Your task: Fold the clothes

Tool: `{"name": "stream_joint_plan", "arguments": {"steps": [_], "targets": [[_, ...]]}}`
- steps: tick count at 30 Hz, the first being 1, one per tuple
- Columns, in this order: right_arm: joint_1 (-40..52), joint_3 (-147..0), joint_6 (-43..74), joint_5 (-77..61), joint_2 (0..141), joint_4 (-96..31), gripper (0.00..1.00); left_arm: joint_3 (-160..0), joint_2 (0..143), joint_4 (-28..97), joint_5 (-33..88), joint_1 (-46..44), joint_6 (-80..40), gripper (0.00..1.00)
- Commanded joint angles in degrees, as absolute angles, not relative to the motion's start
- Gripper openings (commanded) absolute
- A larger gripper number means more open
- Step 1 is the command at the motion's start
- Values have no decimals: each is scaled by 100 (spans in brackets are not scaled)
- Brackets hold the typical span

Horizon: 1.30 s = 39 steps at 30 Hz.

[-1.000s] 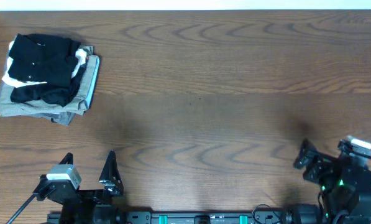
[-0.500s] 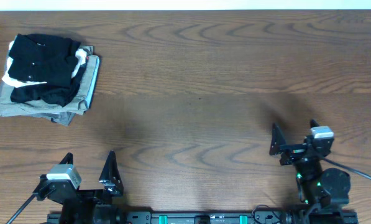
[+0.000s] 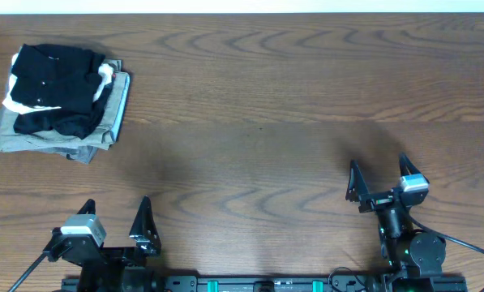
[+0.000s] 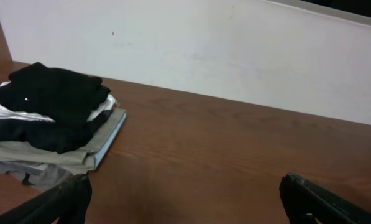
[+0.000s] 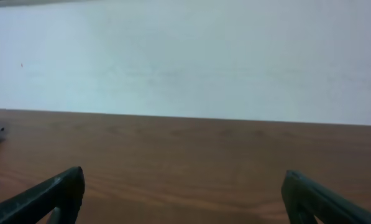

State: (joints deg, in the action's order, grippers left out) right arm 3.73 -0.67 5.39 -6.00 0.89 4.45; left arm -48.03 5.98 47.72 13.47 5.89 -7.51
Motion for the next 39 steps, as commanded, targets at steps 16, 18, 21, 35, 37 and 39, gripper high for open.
{"name": "stream_joint_plan", "arguments": {"steps": [16, 18, 21, 35, 37, 39], "targets": [[75, -32, 460, -362, 32, -399, 99, -4786, 624, 4748, 1319, 569, -781, 98], [78, -32, 464, -368, 32, -397, 99, -4786, 624, 4748, 1319, 569, -781, 98], [80, -32, 462, -386, 32, -390, 99, -4786, 624, 4748, 1319, 569, -781, 98], [80, -32, 462, -388, 32, -390, 99, -4786, 624, 4748, 1319, 569, -781, 98], [80, -32, 462, -388, 32, -390, 99, -4786, 624, 4748, 1319, 569, -779, 98], [80, -32, 462, -388, 32, -390, 99, -4786, 624, 4748, 1319, 569, -781, 98]]}}
